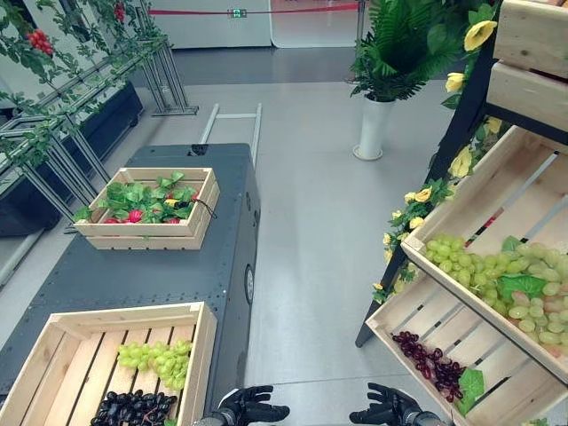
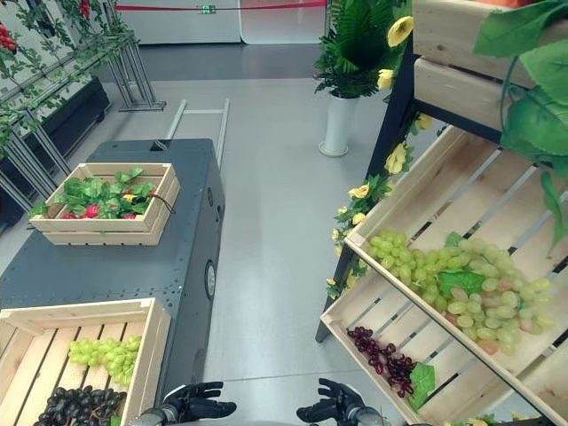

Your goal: Pick up the fruits from the basket on one side to the basket on the other side

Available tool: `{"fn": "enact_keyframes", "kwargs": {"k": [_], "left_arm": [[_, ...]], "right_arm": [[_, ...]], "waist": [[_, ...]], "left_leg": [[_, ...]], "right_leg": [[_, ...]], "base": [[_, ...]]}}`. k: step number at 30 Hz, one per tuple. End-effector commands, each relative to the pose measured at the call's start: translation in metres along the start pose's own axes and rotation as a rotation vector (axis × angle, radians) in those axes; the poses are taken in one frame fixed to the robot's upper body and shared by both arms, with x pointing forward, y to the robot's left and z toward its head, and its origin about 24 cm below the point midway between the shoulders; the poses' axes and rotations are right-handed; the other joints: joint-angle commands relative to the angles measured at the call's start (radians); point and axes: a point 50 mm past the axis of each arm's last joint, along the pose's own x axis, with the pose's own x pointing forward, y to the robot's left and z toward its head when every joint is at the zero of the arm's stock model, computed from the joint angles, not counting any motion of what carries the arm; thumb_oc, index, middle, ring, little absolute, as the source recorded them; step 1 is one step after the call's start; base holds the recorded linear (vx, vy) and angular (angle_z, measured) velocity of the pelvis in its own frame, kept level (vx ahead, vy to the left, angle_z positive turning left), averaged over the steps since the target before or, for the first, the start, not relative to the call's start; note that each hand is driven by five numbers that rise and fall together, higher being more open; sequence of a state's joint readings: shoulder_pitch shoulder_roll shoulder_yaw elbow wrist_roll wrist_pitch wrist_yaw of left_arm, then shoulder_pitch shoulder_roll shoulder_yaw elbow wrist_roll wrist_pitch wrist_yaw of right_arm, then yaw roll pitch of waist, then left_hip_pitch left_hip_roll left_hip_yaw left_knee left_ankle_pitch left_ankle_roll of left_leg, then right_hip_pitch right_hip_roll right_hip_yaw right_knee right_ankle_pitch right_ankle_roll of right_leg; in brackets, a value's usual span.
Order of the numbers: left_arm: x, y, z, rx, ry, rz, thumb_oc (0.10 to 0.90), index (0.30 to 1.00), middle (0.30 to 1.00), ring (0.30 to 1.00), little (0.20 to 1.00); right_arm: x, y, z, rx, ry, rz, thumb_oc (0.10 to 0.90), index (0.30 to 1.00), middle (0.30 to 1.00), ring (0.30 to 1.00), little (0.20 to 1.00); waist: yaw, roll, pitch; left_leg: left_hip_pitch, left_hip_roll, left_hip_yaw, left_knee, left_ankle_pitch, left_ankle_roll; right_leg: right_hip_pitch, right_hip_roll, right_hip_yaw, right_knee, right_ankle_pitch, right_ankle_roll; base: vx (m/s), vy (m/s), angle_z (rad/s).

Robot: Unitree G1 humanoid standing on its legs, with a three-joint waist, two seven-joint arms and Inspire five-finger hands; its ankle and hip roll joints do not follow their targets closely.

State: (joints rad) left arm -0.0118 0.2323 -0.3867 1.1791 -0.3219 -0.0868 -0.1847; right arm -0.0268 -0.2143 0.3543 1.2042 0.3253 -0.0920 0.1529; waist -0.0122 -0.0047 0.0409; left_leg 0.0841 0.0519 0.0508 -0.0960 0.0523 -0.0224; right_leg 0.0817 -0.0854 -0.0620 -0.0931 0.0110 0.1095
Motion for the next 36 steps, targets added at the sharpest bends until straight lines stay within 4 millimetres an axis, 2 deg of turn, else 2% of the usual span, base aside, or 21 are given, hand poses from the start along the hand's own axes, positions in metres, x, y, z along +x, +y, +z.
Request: {"fn": "enact_keyframes", "kwargs": {"k": [1, 10, 15, 19, 22, 23, 26, 28, 31, 32, 36], "left_arm": [[0.01, -0.015, 0.036, 0.072, -0.099, -0.048, 0.8, 0.9, 0.9, 0.9, 0.9], [0.011, -0.014, 0.036, 0.042, -0.076, -0.051, 0.8, 0.9, 0.9, 0.9, 0.9], [0.011, -0.012, 0.04, 0.104, -0.102, -0.02, 0.8, 0.9, 0.9, 0.9, 0.9], [0.01, -0.011, 0.047, 0.129, -0.142, -0.015, 0.8, 0.9, 0.9, 0.9, 0.9], [0.009, -0.011, 0.06, 0.154, -0.223, -0.007, 0.8, 0.9, 0.9, 0.9, 0.9], [0.008, -0.013, 0.07, 0.242, -0.29, -0.002, 0.8, 0.9, 0.9, 0.9, 0.9], [0.006, -0.015, 0.084, 0.276, -0.366, 0.01, 0.8, 0.9, 0.9, 0.9, 0.9], [-0.002, -0.018, 0.122, 0.301, -0.524, 0.027, 0.8, 0.9, 0.9, 0.9, 0.9], [-0.007, -0.019, 0.135, 0.349, -0.593, 0.058, 0.8, 0.9, 0.9, 0.9, 0.9], [-0.015, -0.015, 0.153, 0.392, -0.659, 0.106, 0.8, 0.9, 0.9, 0.9, 0.9], [-0.037, -0.002, 0.186, 0.481, -0.787, 0.239, 0.8, 0.9, 0.9, 0.9, 0.9]], "right_arm": [[0.004, 0.001, 0.018, 0.001, -0.072, -0.018, 0.8, 0.9, 0.9, 0.9, 0.9], [0.004, 0.003, 0.017, -0.008, -0.065, -0.01, 0.8, 0.9, 0.9, 0.9, 0.9], [0.004, 0.003, 0.018, -0.019, -0.062, -0.006, 0.8, 0.9, 0.9, 0.9, 0.9], [0.004, 0.003, 0.018, -0.029, -0.062, -0.005, 0.8, 0.9, 0.9, 0.9, 0.9], [0.004, 0.002, 0.02, -0.037, -0.06, -0.003, 0.8, 0.9, 0.9, 0.9, 0.9], [0.004, 0.002, 0.02, -0.043, -0.059, 0.0, 0.8, 0.9, 0.9, 0.9, 0.9], [0.005, 0.001, 0.022, -0.049, -0.058, 0.0, 0.8, 0.9, 0.9, 0.9, 0.9], [0.004, -0.002, 0.024, -0.068, -0.062, -0.001, 0.8, 0.9, 0.9, 0.9, 0.9], [0.004, -0.003, 0.025, -0.077, -0.062, -0.002, 0.8, 0.9, 0.9, 0.9, 0.9], [0.003, -0.005, 0.028, -0.08, -0.067, -0.003, 0.8, 0.9, 0.9, 0.9, 0.9], [0.002, -0.009, 0.029, -0.091, -0.07, 0.0, 0.8, 0.9, 0.9, 0.9, 0.9]], "waist": [[0.013, 0.009, 0.015], [0.013, 0.008, 0.011], [0.015, 0.01, 0.01], [0.016, 0.011, 0.009], [0.019, 0.011, 0.009], [0.02, 0.011, 0.01], [0.023, 0.012, 0.011], [0.03, 0.015, 0.017], [0.035, 0.015, 0.018], [0.042, 0.015, 0.023], [0.055, 0.015, 0.031]], "left_leg": [[-0.008, -0.062, -0.026, 0.009, -0.054, 0.057], [-0.009, -0.061, -0.029, 0.009, -0.051, 0.054], [-0.009, -0.063, -0.034, 0.009, -0.051, 0.054], [-0.01, -0.065, -0.038, 0.009, -0.049, 0.053], [-0.011, -0.065, -0.042, 0.009, -0.048, 0.052], [-0.012, -0.065, -0.043, 0.009, -0.047, 0.052], [-0.014, -0.066, -0.045, 0.009, -0.046, 0.051], [-0.019, -0.07, -0.054, 0.009, -0.045, 0.051], [-0.023, -0.071, -0.058, 0.009, -0.042, 0.051], [-0.029, -0.072, -0.064, 0.009, -0.039, 0.05], [-0.037, -0.076, -0.079, 0.009, -0.033, 0.053]], "right_leg": [[-0.019, 0.034, -0.03, 0.016, 0.027, -0.041], [-0.016, 0.035, -0.039, 0.015, 0.023, -0.043], [-0.014, 0.034, -0.045, 0.017, 0.02, -0.044], [-0.012, 0.035, -0.049, 0.017, 0.018, -0.044], [-0.011, 0.034, -0.053, 0.018, 0.017, -0.044], [-0.011, 0.034, -0.054, 0.019, 0.017, -0.043], [-0.014, 0.034, -0.056, 0.022, 0.016, -0.043], [-0.016, 0.033, -0.062, 0.023, 0.017, -0.041], [-0.019, 0.031, -0.067, 0.026, 0.018, -0.041], [-0.023, 0.031, -0.072, 0.028, 0.018, -0.041], [-0.029, 0.029, -0.085, 0.031, 0.018, -0.042]], "base": [[0.0, 0.0, 0.0], [0.0, 0.0, 0.0], [0.0, 0.0, 0.0], [0.0, 0.0, 0.0], [0.0, 0.0, 0.0], [0.0, 0.0, 0.0], [-0.01, 0.0, 0.02], [-0.03, 0.0, 0.05], [-0.03, -0.003, 0.07], [-0.04, -0.006, 0.09], [-0.03, -0.006, 0.15]]}}
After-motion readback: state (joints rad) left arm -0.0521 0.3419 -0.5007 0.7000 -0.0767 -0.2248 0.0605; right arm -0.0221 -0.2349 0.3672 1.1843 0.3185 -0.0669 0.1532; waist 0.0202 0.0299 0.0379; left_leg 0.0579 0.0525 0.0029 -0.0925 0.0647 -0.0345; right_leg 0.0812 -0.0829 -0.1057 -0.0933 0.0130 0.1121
